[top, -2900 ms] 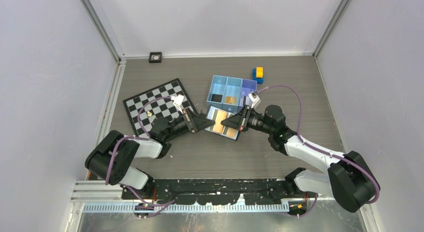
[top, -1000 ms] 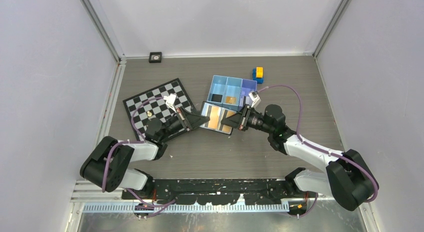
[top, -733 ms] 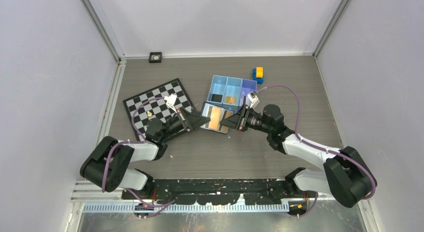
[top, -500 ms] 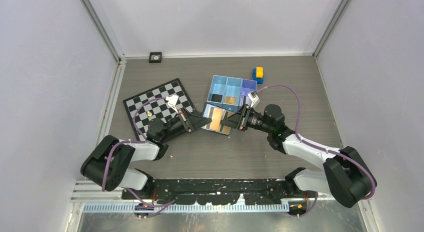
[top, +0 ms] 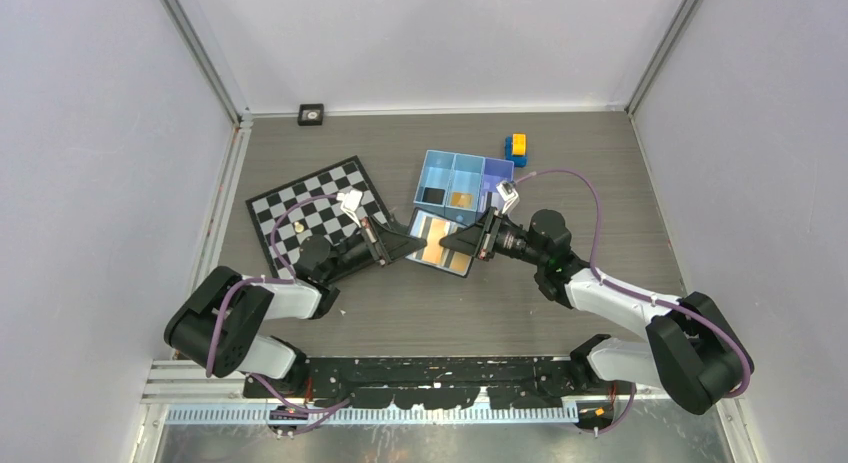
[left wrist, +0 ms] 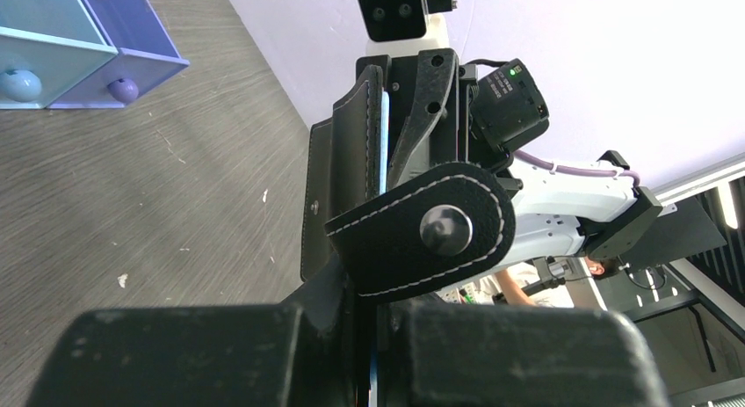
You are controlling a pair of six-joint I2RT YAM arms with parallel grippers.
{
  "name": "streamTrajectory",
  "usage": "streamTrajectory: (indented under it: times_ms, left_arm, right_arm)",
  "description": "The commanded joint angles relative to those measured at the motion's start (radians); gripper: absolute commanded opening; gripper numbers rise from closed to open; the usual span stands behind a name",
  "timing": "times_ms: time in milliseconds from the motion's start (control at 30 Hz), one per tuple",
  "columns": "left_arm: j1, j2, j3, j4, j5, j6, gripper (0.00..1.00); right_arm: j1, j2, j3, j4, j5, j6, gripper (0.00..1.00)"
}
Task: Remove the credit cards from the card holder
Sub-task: Remove the credit card from the card holder.
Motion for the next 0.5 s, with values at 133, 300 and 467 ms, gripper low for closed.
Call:
streamTrajectory:
  times_ms: [133,300,467]
  left_arm:
    - [-0.013,0.024,0.050,0.081,0.029,-0.019,0.00]
    - [-0.013,0.023,0.047,0.081,0.019,-0.020,0.02]
    - [0.002,0.014,0.028,0.081,0.001,-0.021,0.03]
  right_arm:
    - [0.000,0.018,0.003,0.110,-0.034,0.033,0.18]
    - [0.000,0.016,0.003,0.104,-0.029,0.029,0.03]
    - [0.000,0.006,0.003,0.090,-0.023,0.021,0.20]
